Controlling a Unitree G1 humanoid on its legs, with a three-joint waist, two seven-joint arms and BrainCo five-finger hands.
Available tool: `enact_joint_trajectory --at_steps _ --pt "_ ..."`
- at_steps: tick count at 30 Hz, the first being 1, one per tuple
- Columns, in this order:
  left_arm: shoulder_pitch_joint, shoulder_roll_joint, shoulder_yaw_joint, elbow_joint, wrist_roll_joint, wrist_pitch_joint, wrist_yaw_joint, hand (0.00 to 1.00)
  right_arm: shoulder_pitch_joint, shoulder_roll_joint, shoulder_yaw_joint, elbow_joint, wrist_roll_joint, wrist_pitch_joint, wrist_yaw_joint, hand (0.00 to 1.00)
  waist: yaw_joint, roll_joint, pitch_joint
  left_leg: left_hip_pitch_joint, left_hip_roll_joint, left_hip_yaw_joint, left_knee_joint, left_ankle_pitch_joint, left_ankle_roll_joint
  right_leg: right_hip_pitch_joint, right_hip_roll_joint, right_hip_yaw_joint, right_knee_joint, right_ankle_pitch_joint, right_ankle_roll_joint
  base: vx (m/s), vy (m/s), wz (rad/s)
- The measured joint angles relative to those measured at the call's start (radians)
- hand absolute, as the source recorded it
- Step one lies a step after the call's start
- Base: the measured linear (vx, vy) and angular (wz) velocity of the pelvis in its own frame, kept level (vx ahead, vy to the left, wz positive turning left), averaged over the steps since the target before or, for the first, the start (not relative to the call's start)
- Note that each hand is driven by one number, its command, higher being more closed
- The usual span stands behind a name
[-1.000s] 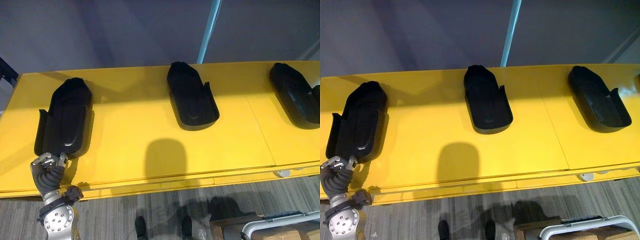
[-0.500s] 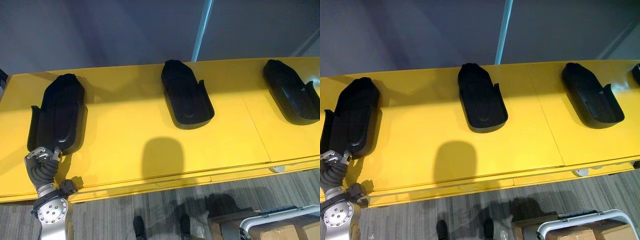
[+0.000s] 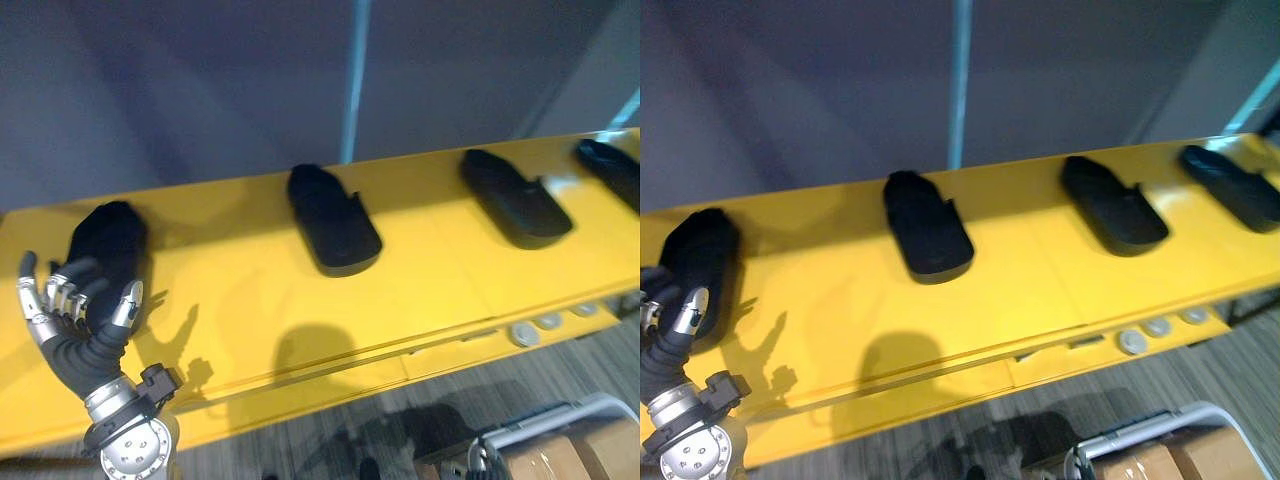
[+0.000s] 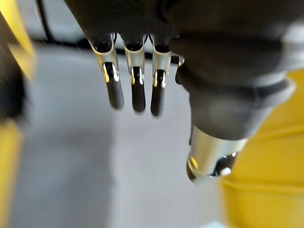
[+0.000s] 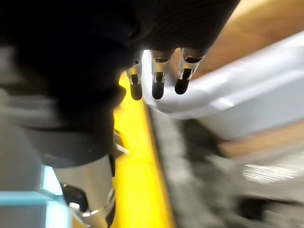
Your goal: Walk over and take plastic housings, then place them on the shelf
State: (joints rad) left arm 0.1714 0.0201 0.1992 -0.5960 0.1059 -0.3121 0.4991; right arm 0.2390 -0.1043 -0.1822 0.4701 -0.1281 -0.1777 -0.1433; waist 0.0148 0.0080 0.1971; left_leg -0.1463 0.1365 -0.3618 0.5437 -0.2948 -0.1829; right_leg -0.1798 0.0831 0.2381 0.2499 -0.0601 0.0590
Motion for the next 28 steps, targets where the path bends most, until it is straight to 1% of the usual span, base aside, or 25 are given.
enact_joint_trajectory --at_steps 2,3,4,5,6,7,8,9,10,11,12,13,14,15,16,17,18,19,20,21,22,23,26,27,28 --pt "-0.015 -0.005 -0.069 -0.004 0.020 0.000 0.002 0.00 0.037 0.002 0.008 -0.082 0.000 0.000 -0.003 0.00 -0.009 -0.009 -0.016 0.005 -0.019 -0.020 0.016 -0.045 0.010 -0.051 0.009 0.035 0.090 -0.038 0.017 -0.15 0.283 -0.72" --pt "-0.023 -0.017 -0.137 -0.005 0.042 -0.001 0.006 0.00 0.087 0.005 0.007 -0.157 -0.001 0.001 -0.003 0.00 -0.031 -0.012 -0.030 0.014 -0.027 0.001 -0.002 -0.093 0.036 -0.091 0.010 0.060 0.139 -0.055 0.037 -0.18 0.300 -0.60" --pt "-0.026 -0.019 -0.173 -0.005 0.048 0.000 0.010 0.00 0.114 0.016 0.006 -0.202 -0.001 0.002 -0.003 0.00 -0.036 -0.017 -0.030 0.031 -0.033 0.029 -0.023 -0.118 0.061 -0.105 0.009 0.088 0.155 -0.054 0.045 -0.15 0.257 -0.68" --pt "-0.027 -0.017 -0.188 -0.004 0.053 0.000 0.012 0.00 0.130 0.032 0.006 -0.228 -0.001 0.002 -0.003 0.00 -0.034 -0.029 -0.029 0.040 -0.041 0.060 -0.025 -0.120 0.062 -0.107 0.008 0.120 0.155 -0.046 0.056 -0.12 0.231 -1.12" --pt "-0.029 -0.017 -0.212 0.000 0.056 0.001 0.012 0.00 0.169 0.060 0.007 -0.292 -0.004 0.002 -0.003 0.00 -0.034 -0.042 -0.035 0.059 -0.050 0.126 -0.025 -0.121 0.072 -0.102 0.006 0.179 0.131 -0.017 0.075 -0.15 0.309 -1.56" --pt "-0.029 -0.017 -0.233 0.001 0.060 0.001 0.011 0.00 0.204 0.070 0.010 -0.350 -0.005 0.002 -0.003 0.00 -0.035 -0.046 -0.047 0.066 -0.054 0.199 -0.023 -0.120 0.099 -0.101 0.000 0.219 0.081 0.044 0.082 -0.16 0.320 -1.71" --pt "-0.030 -0.017 -0.239 0.001 0.065 0.001 0.009 0.00 0.207 0.069 0.010 -0.370 -0.008 0.002 -0.003 0.00 -0.035 -0.047 -0.050 0.068 -0.054 0.238 -0.024 -0.118 0.108 -0.110 -0.003 0.213 0.058 0.089 0.077 -0.25 0.349 -2.10" --pt "-0.043 -0.016 -0.237 0.016 0.076 0.005 0.002 0.00 0.193 0.068 0.002 -0.396 -0.031 0.002 -0.003 0.00 -0.033 -0.051 -0.049 0.063 -0.047 0.346 -0.043 -0.092 0.150 -0.117 -0.034 0.090 -0.071 0.237 0.025 -0.31 0.278 -2.03" --pt "-0.052 -0.018 -0.225 0.035 0.077 0.008 -0.003 0.00 0.180 0.068 -0.002 -0.403 -0.047 0.003 -0.003 0.00 -0.028 -0.047 -0.047 0.067 -0.041 0.414 -0.074 -0.063 0.166 -0.107 -0.064 -0.037 -0.111 0.272 0.005 -0.27 0.211 -2.02" --pt "-0.056 -0.023 -0.214 0.050 0.076 0.010 -0.004 0.00 0.175 0.067 -0.004 -0.409 -0.057 0.003 -0.004 0.00 -0.024 -0.048 -0.048 0.071 -0.040 0.458 -0.093 -0.047 0.173 -0.120 -0.082 -0.134 -0.059 0.228 -0.007 -0.23 0.139 -1.76" --pt "-0.056 -0.028 -0.185 0.071 0.073 0.014 -0.001 0.00 0.164 0.065 -0.011 -0.412 -0.075 0.004 -0.004 0.00 -0.021 -0.051 -0.050 0.095 -0.034 0.539 -0.138 -0.014 0.182 -0.138 -0.110 -0.242 0.086 0.114 -0.041 -0.22 0.151 -1.82" --pt "-0.050 -0.029 -0.163 0.085 0.071 0.016 -0.001 0.00 0.154 0.065 -0.021 -0.412 -0.086 0.004 -0.005 0.00 -0.022 -0.047 -0.048 0.125 -0.022 0.600 -0.178 0.015 0.182 -0.124 -0.136 -0.283 0.210 0.020 -0.042 -0.25 0.150 -1.69" --pt "-0.048 -0.029 -0.155 0.094 0.067 0.016 -0.004 0.00 0.151 0.065 -0.027 -0.412 -0.095 0.005 -0.005 0.00 -0.024 -0.044 -0.047 0.137 -0.013 0.624 -0.194 0.026 0.178 -0.107 -0.147 -0.291 0.256 -0.013 -0.038 -0.20 0.040 -1.41" --pt "-0.047 -0.029 -0.140 0.113 0.052 0.017 -0.011 0.00 0.148 0.065 -0.044 -0.411 -0.115 0.006 -0.005 0.00 -0.027 -0.039 -0.049 0.151 0.010 0.669 -0.212 0.043 0.167 -0.075 -0.179 -0.317 0.323 -0.072 -0.031 -0.15 -0.088 -1.23" --pt "-0.040 -0.030 -0.120 0.138 0.040 0.018 -0.023 0.00 0.146 0.065 -0.060 -0.411 -0.126 0.006 -0.007 0.00 -0.026 -0.048 -0.059 0.159 0.027 0.706 -0.233 0.057 0.157 -0.038 -0.219 -0.339 0.368 -0.104 -0.025 -0.16 -0.134 -1.14" --pt "-0.033 -0.031 -0.105 0.154 0.033 0.021 -0.030 0.00 0.145 0.065 -0.070 -0.411 -0.136 0.006 -0.011 0.00 -0.026 -0.050 -0.065 0.160 0.034 0.722 -0.243 0.059 0.154 -0.021 -0.235 -0.341 0.383 -0.121 -0.023 -0.14 -0.204 -1.01" --pt "-0.013 -0.033 -0.077 0.188 0.032 0.029 -0.034 0.00 0.141 0.065 -0.094 -0.411 -0.145 0.006 -0.021 0.00 -0.028 -0.059 -0.077 0.156 0.035 0.734 -0.260 0.063 0.142 0.013 -0.267 -0.341 0.387 -0.139 -0.001 -0.10 -0.205 -0.70" --pt "-0.001 -0.034 -0.063 0.205 0.031 0.033 -0.036 0.00 0.138 0.063 -0.105 -0.410 -0.152 0.006 -0.026 0.00 -0.028 -0.065 -0.084 0.148 0.031 0.732 -0.265 0.063 0.133 0.026 -0.279 -0.335 0.362 -0.149 0.016 -0.11 -0.285 -0.79" --pt "0.015 -0.038 -0.029 0.239 0.019 0.047 -0.045 0.00 0.133 0.060 -0.127 -0.409 -0.157 0.008 -0.029 0.00 -0.032 -0.076 -0.097 0.131 0.017 0.708 -0.274 0.069 0.112 0.045 -0.270 -0.337 0.262 -0.182 0.058 -0.07 -0.274 -0.89" --pt "0.034 -0.051 0.000 0.274 0.008 0.058 -0.052 0.00 0.123 0.049 -0.137 -0.406 -0.158 0.012 -0.032 0.00 -0.019 -0.070 -0.112 0.127 0.001 0.685 -0.317 0.098 0.097 0.076 -0.249 -0.337 0.136 -0.203 0.054 -0.05 -0.266 -0.98" --pt "0.039 -0.056 0.020 0.297 0.001 0.059 -0.054 0.00 0.113 0.039 -0.137 -0.404 -0.158 0.012 -0.033 0.00 -0.013 -0.062 -0.114 0.129 0.002 0.684 -0.336 0.113 0.094 0.089 -0.230 -0.336 0.070 -0.199 0.025 -0.01 -0.282 -0.87" --pt "0.035 -0.068 0.055 0.384 -0.027 0.072 -0.064 0.00 0.107 0.021 -0.145 -0.381 -0.157 0.013 -0.034 0.00 -0.030 -0.029 -0.128 0.138 0.023 0.652 -0.377 0.142 0.111 0.121 -0.180 -0.338 -0.018 -0.152 0.002 0.02 -0.233 -0.43" --pt "0.030 -0.062 0.113 0.511 -0.074 0.074 -0.070 0.00 0.107 0.017 -0.156 -0.316 -0.155 0.014 -0.035 0.00 -0.034 -0.020 -0.151 0.176 0.054 0.638 -0.419 0.169 0.092 0.159 -0.131 -0.327 -0.072 -0.131 -0.010 0.06 -0.173 -0.23" --pt "0.018 -0.048 0.124 0.611 -0.098 0.075 -0.073 0.00 0.097 0.006 -0.153 -0.256 -0.152 0.011 -0.035 0.00 -0.034 -0.013 -0.159 0.184 0.058 0.635 -0.431 0.184 0.093 0.170 -0.124 -0.328 -0.089 -0.127 -0.015 0.07 -0.080 -0.07" --pt "0.007 -0.025 0.124 0.735 -0.121 0.082 -0.080 0.00 0.074 -0.020 -0.146 -0.144 -0.144 0.011 -0.032 0.00 -0.036 -0.012 -0.160 0.194 0.059 0.636 -0.451 0.198 0.081 0.178 -0.120 -0.328 -0.107 -0.120 -0.016 0.06 -0.055 -0.01"
